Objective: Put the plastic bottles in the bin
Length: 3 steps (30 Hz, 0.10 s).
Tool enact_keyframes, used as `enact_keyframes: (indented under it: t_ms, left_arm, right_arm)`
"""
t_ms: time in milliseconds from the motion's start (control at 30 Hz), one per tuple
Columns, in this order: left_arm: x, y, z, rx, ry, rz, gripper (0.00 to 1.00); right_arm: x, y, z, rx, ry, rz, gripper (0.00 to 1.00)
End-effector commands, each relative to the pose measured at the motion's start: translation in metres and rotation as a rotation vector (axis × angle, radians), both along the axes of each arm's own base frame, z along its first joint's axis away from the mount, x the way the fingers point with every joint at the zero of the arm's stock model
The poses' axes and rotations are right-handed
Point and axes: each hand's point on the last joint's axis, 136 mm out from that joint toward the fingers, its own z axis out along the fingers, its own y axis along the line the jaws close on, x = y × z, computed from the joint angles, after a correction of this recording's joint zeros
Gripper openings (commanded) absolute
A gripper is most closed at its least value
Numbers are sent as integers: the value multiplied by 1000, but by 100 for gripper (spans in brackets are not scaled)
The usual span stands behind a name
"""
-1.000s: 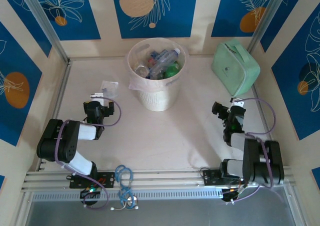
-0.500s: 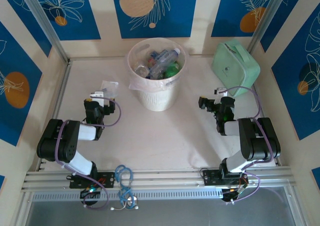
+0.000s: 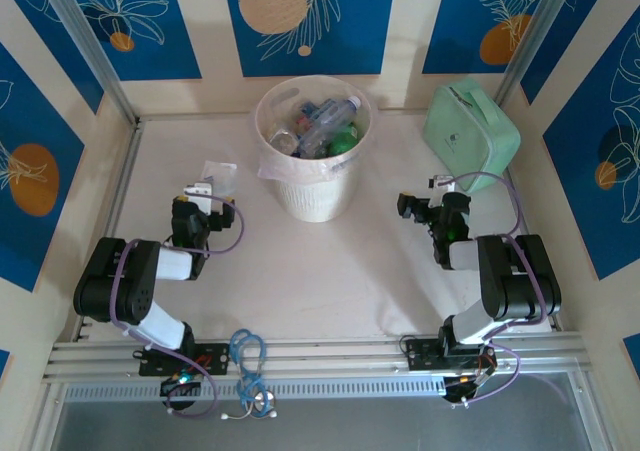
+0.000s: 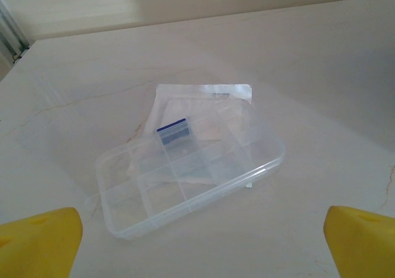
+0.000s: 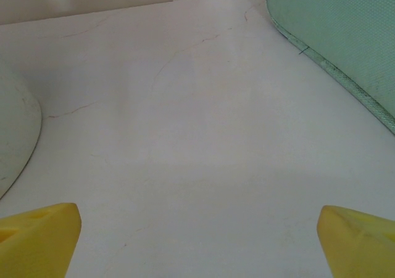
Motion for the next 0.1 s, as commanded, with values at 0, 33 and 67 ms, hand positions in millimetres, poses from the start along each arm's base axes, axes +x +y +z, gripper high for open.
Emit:
enact_keyframes:
  t_ms: [0,33,67]
  left_arm:
    - [4,-1,2,0,-5,-20,100]
    - [4,-1,3,0,-8,-21,100]
    - [3,-1,2,0,-6,-20,100]
  right_arm:
    - [6,4,11,-15,-33,34,99]
    - [5,5,11,-13,-37,36,99]
    - [4,4,12,-12,-38,36,99]
